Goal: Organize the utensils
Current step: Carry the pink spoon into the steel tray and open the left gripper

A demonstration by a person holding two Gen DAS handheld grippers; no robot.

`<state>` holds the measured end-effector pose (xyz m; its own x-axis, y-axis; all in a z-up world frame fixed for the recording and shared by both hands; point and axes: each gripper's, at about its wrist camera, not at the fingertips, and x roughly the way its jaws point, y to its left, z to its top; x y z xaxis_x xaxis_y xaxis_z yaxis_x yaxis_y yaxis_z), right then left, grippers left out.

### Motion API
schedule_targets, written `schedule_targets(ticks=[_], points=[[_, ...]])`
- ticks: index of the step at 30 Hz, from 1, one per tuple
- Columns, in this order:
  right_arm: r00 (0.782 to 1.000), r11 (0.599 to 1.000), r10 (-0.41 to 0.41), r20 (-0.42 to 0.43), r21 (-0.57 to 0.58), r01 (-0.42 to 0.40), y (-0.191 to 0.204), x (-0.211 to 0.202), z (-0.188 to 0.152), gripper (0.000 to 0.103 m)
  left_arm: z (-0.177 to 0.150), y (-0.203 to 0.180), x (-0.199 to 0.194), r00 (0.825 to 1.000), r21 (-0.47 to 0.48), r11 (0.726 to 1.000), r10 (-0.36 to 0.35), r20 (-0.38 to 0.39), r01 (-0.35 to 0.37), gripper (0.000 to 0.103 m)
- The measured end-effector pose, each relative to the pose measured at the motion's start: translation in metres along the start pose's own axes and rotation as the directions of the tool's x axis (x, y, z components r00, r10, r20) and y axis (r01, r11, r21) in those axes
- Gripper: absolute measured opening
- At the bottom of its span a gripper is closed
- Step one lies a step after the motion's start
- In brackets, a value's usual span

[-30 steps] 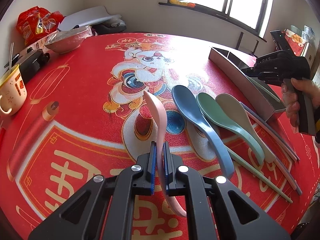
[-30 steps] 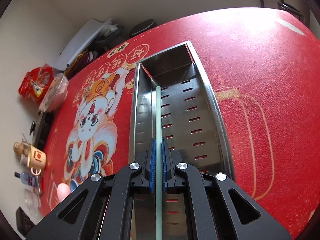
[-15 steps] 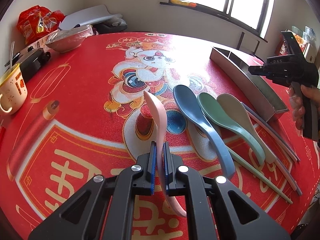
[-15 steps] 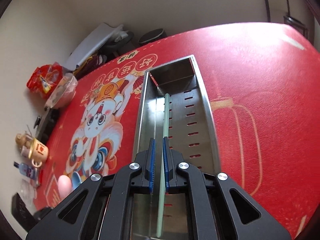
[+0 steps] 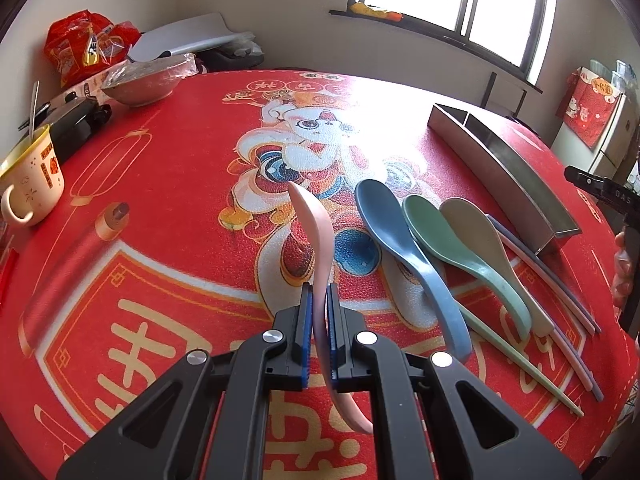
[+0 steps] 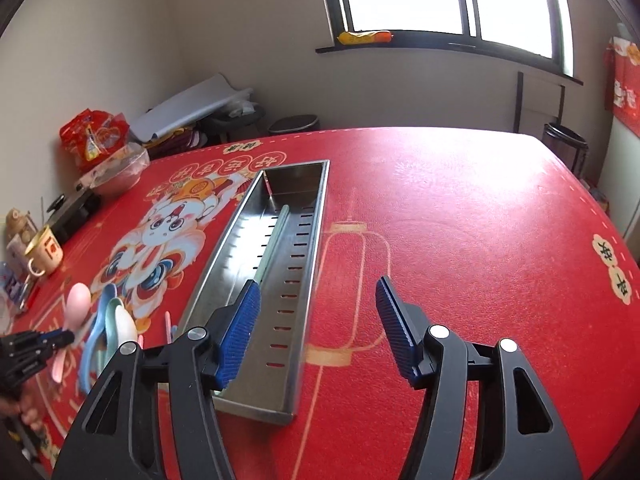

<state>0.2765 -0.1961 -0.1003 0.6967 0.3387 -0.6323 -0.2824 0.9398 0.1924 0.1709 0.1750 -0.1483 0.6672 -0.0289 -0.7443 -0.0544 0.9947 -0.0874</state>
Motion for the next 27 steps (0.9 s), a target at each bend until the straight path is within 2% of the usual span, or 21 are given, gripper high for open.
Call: schedule_targets(ticks=[2,8,14,17,22,27], points=[[1.000,1.000,0.006,-0.001,0.005,-0.006,-0.008,0.001,-0.003,0.064,0.003,-0.003,-0.001,1.000,0.004,1.000,0.013,-0.004,-0.013,0.007],[0.998,0.997,0.041,-0.047,0.061,-0.038,-0.026,0.019,0.000,0.066,0.022,-0.017,-0.010,1.000,-0.001,1.000,0.022,0.006,-0.022,0.007],[0.998,0.998,0.055,-0.036,0.024,-0.054,-0.018,0.018,-0.001,0.086,0.045,-0.044,-0.021,0.999,0.006,1.000,0.002,0.040,-0.002,0.007],[0.998,0.998,0.062,-0.028,0.012,-0.062,-0.018,0.015,-0.004,0.086,0.058,-0.059,-0.024,0.999,0.023,1.000,-0.011,0.052,0.010,0.007],[0.995,0.993,0.099,-0.012,0.060,-0.098,-0.029,0.012,-0.002,0.086,0.076,-0.087,-0.029,0.996,0.050,0.997,-0.055,0.077,0.052,0.007],[0.996,0.992,0.091,-0.006,0.086,-0.090,-0.035,0.010,-0.001,0.086,0.089,-0.114,-0.027,0.991,0.072,0.992,-0.106,0.077,0.101,0.007]])
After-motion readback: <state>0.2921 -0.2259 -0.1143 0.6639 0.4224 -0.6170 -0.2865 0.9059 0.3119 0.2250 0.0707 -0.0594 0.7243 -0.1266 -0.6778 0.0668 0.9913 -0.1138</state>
